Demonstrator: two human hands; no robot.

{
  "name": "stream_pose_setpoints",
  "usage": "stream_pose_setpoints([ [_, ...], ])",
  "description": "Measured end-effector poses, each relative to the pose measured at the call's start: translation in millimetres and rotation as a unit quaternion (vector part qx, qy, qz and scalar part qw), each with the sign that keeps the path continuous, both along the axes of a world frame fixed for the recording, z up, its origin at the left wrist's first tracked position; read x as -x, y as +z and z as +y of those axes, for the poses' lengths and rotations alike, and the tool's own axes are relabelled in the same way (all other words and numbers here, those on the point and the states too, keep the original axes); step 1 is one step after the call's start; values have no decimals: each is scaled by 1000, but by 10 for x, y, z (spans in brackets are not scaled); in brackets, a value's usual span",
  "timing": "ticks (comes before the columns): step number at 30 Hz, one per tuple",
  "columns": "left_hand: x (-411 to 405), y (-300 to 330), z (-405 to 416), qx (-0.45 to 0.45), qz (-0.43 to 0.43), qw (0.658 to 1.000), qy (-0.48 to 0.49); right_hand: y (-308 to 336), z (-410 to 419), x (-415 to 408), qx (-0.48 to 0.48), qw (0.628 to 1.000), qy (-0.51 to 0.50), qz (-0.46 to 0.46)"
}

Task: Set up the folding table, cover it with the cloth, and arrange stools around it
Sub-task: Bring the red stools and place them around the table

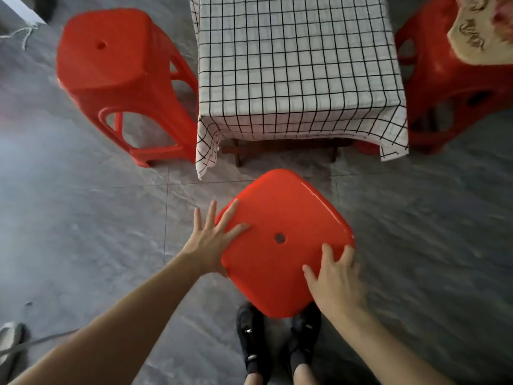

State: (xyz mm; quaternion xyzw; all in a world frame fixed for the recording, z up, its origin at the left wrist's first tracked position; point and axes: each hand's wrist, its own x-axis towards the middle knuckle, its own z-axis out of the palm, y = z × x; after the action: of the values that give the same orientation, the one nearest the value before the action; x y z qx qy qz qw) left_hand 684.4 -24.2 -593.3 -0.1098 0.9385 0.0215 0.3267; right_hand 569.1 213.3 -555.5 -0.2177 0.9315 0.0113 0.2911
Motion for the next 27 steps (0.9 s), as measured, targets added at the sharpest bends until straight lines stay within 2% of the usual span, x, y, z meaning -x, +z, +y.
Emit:
stream_pose_setpoints([
  [3,-48,-27,-71,-73,20,996,44,-144,-95,-156,-2,996,-76,-56],
  [6,-99,-33,-86,-137,44,986,83,-222,-133,-254,-14,995,-85,-44],
  [14,-17,-88,351,-156,107,965,179,-303,-100,378,21,998,-55,-28],
  [21,-18,-189,926,-138,186,916,329,-270,-242,1290,69,987,97,-109],
  [23,-27,-192,910,-130,189,909,347,-236,-271,1299,66,981,136,-121],
  [27,9,-187,851,-128,200,911,337,-238,-156,887,2,973,219,-78],
])
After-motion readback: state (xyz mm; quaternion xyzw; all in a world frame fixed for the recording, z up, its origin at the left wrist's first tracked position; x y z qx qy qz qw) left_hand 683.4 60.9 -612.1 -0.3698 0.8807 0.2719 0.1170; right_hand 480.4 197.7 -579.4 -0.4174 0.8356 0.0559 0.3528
